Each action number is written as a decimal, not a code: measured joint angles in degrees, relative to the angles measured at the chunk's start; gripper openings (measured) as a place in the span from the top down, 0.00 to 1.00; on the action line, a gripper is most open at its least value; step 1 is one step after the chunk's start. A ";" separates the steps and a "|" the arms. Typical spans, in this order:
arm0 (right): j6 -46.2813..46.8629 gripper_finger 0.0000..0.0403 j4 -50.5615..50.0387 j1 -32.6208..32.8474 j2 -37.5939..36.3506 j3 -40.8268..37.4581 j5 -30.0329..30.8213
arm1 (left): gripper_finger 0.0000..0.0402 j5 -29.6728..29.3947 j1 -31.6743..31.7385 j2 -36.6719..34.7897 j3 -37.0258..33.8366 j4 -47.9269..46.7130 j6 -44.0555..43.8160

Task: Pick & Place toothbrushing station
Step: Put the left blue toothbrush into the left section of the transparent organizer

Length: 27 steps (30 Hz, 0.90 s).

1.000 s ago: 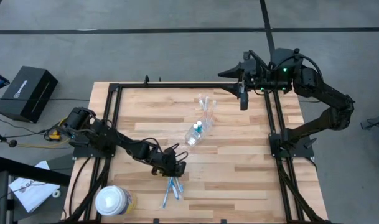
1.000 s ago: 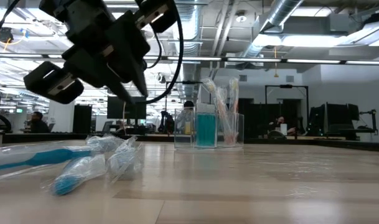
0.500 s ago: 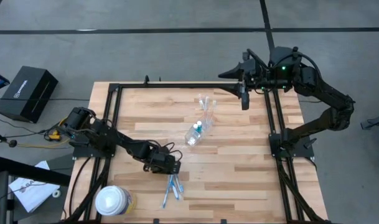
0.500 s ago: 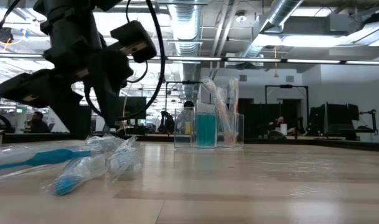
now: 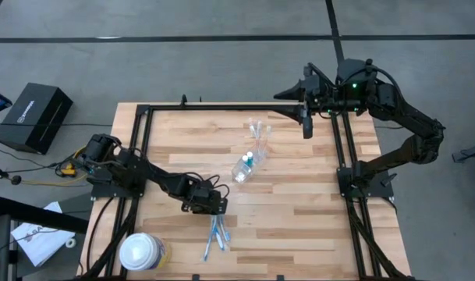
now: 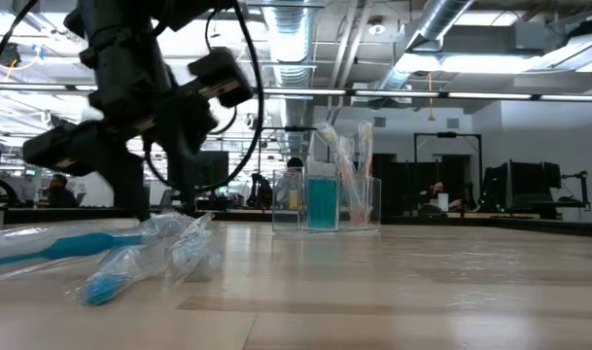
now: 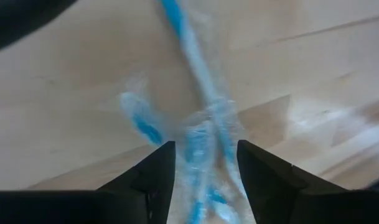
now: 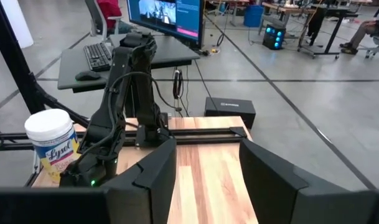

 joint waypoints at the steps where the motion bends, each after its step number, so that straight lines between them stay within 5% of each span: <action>1: 0.00 0.59 -0.25 -0.01 0.00 0.00 -0.01 | 0.59 0.40 0.00 0.00 -0.34 -0.26 -0.02; 15: 0.02 0.60 -1.02 -0.01 0.02 0.00 -0.10 | 0.61 1.54 0.00 0.00 -4.52 6.97 -0.46; 27: 0.46 0.61 -0.86 -0.01 0.22 0.00 -0.07 | 0.98 1.74 0.00 0.00 -7.97 15.30 -0.70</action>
